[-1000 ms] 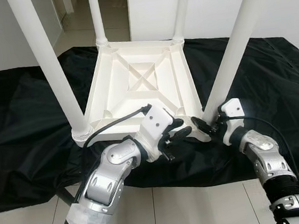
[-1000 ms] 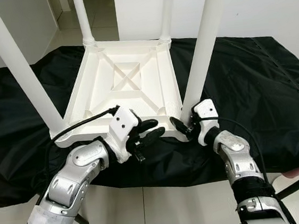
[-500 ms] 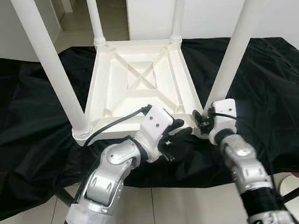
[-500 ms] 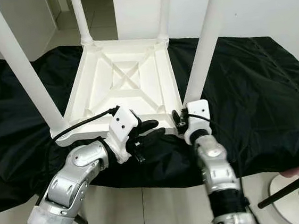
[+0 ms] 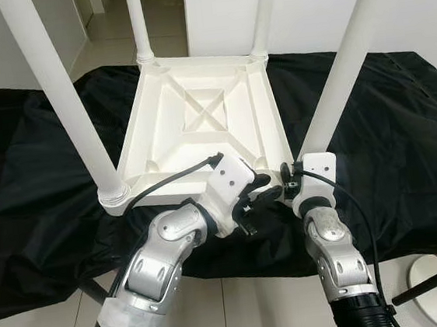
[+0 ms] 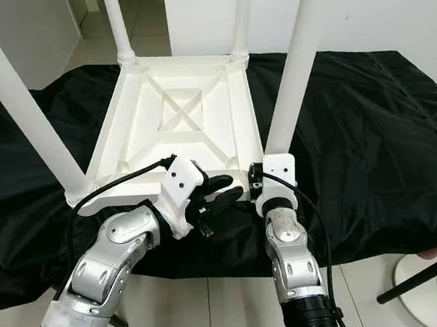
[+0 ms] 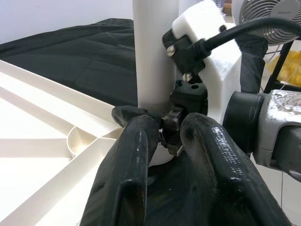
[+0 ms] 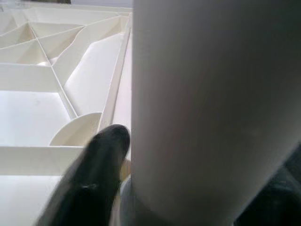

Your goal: Building children table

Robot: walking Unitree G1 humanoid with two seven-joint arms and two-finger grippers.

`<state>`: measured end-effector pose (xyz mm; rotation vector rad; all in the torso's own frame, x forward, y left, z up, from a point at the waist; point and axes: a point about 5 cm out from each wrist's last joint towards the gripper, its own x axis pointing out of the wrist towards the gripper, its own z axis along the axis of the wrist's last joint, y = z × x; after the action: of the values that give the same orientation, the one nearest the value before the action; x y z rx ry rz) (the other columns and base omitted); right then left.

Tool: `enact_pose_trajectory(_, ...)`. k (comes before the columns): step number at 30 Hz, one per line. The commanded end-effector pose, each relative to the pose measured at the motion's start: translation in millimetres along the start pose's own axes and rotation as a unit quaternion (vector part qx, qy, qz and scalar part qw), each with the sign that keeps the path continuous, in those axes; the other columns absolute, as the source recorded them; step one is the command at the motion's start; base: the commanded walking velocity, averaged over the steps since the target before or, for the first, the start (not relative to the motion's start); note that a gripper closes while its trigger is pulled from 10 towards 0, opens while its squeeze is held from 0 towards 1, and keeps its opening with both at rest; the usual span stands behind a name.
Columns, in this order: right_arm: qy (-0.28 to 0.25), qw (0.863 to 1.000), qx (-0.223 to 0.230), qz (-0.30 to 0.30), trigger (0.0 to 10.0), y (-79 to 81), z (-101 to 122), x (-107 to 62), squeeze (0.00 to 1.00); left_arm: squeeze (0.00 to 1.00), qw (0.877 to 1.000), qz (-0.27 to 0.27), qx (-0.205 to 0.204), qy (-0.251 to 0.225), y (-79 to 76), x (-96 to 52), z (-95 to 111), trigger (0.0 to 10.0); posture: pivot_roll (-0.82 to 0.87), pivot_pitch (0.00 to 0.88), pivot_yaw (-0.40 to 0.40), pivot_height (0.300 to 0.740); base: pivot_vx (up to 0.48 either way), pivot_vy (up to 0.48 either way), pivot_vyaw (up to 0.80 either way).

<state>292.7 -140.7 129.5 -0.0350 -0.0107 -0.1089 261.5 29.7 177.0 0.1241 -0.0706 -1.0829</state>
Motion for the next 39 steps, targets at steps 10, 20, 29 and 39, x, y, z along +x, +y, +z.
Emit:
enact_pose_trajectory(10,-0.023,0.999,0.037,0.033,10.0,-18.5,5,-2.3,1.0,0.0,1.0,0.01,0.004,0.002,-1.6,-1.0,0,10.0,-0.01,0.0,-0.016,0.74,0.0,0.0,0.0)
enact_pose_trajectory(20,-0.03,0.979,0.017,0.2,10.0,-42.7,0,4.4,0.0,0.0,1.0,0.011,0.001,-0.004,-0.7,2.0,1,10.0,-0.03,0.0,-0.003,0.74,0.0,0.0,0.0)
enact_pose_trajectory(29,-0.015,0.941,-0.049,0.333,10.0,-44.0,-3,20.6,0.0,0.0,1.0,0.0,0.009,-0.003,0.8,5.8,2,10.0,-0.04,0.0,0.011,0.74,0.0,0.0,0.0)
enact_pose_trajectory(39,0.004,0.928,-0.081,0.364,0.0,-48.6,-6,38.4,0.0,0.0,1.0,-0.002,0.013,-0.006,1.6,7.5,5,10.0,-0.02,0.0,0.003,0.74,0.0,0.0,0.0)
